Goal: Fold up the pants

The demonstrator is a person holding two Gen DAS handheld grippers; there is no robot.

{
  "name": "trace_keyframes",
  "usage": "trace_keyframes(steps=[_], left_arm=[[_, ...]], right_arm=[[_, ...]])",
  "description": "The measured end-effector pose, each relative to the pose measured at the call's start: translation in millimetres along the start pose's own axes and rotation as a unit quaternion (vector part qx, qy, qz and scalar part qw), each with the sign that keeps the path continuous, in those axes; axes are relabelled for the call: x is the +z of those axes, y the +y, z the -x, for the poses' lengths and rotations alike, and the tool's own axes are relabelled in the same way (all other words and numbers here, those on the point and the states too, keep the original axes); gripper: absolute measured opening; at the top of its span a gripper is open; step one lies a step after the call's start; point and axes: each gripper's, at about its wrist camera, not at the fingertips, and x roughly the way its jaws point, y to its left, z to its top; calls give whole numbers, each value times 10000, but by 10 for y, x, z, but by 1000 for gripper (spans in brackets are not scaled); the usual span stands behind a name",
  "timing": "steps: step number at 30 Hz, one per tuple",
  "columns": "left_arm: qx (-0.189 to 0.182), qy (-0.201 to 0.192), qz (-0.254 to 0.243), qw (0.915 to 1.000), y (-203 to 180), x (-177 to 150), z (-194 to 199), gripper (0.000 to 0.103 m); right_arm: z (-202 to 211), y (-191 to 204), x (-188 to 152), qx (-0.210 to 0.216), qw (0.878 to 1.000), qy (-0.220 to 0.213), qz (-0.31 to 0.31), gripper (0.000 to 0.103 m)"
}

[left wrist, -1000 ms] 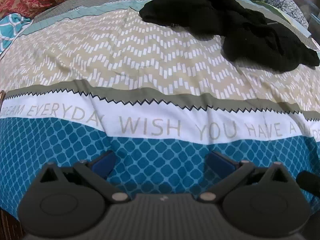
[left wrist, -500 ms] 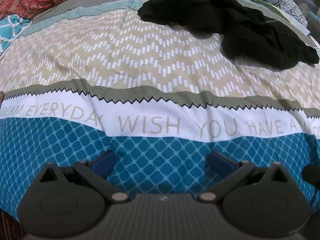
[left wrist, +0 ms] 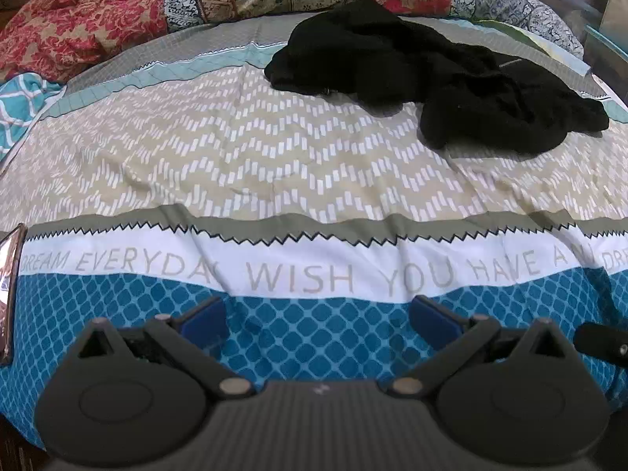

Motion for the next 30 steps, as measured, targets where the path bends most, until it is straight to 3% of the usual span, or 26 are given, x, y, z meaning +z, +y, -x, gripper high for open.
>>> trace_keyframes(steps=[13,16,20,23,30], left_arm=[[8,27,5,10000,64,-30,-51,103],[15,23,41,10000,92,-4,-62,103],[11,26,143,9999,136,35,-77,103],[-32,2,182,9998,180,76,-74,103],[-163,-2,319,9994,237,211,-87,103]], right_arm=[[30,34,19,-89,9998,-107,137,103],[54,76,31,-108,9993,-239,273,92],[70,166,87,-112,9956,-485,789,62],[49,259,205,-144,9880,-713,1362,48],[-253,494,639,-287,9596,-1219,2519,47]])
